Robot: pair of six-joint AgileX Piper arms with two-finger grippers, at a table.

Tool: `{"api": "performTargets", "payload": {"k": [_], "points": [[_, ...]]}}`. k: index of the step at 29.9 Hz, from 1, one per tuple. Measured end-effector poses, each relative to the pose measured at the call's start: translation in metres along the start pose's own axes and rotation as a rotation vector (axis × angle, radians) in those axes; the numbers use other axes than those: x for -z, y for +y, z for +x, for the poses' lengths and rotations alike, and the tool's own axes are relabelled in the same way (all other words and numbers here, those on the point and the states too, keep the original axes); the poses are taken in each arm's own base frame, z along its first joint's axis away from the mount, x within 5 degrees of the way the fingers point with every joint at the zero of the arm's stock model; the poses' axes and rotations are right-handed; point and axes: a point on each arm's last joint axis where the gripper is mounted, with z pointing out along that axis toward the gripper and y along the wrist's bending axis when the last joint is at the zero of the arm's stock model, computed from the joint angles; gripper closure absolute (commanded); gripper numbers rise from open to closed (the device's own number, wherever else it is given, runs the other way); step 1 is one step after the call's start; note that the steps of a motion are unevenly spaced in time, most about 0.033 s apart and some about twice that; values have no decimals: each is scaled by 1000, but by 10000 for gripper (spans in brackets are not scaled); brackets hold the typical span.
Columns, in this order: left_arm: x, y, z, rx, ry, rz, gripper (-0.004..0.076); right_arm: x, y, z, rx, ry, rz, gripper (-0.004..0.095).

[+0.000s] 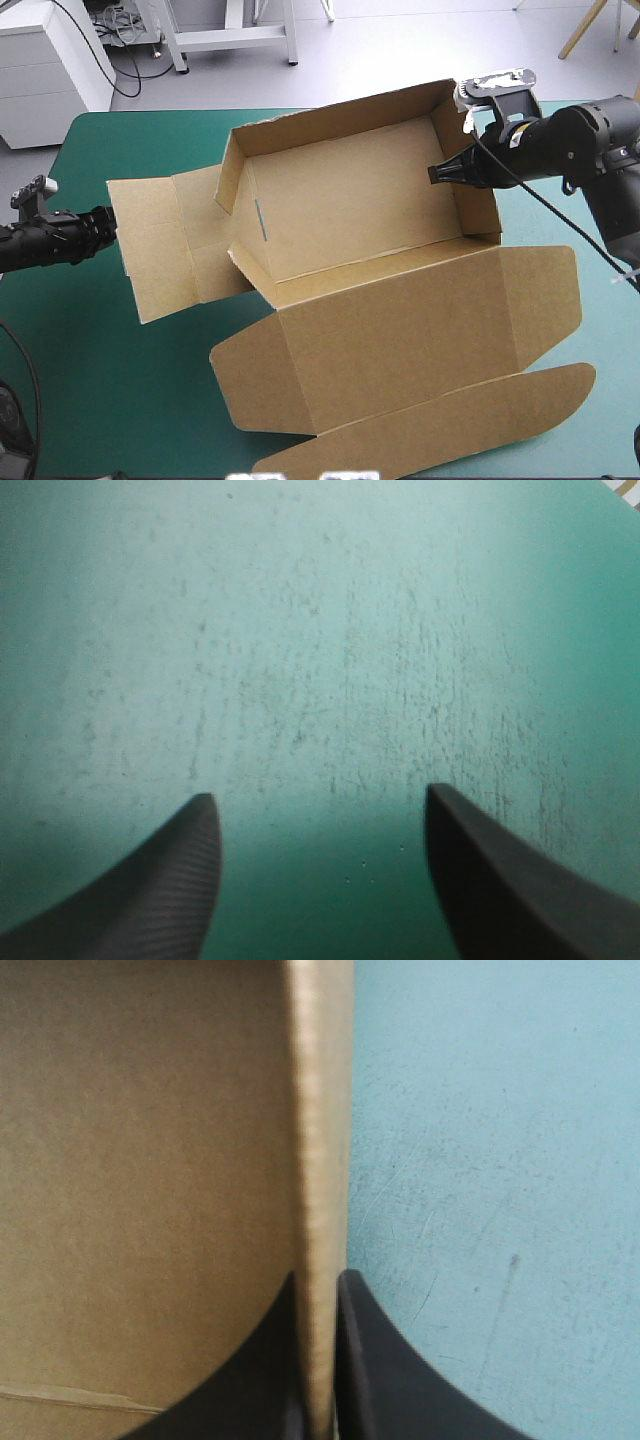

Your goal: Fold the box

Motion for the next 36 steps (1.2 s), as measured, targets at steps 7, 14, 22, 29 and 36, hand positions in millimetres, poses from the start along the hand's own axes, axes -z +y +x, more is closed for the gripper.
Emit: {"api": "performTargets", "payload": {"k": [7, 14, 22, 29, 36], "points": [[-5, -5, 8, -108, 96, 118, 118, 0, 7, -5, -9, -54, -82, 908], [-5, -20, 8, -240, 51, 325, 120, -9, 12, -9, -8, -64, -136, 908], [-21, -53, 14, -318, 59, 434, 125, -37, 7, -19, -8, -99, -104, 908], [-20, -93, 29, -442, 79, 522, 125, -58, 2, -21, 4, -80, -67, 908], [-1, -116, 31, -470, 8, 587, 126, -70, 0, -23, -3, -73, -59, 908]]}}
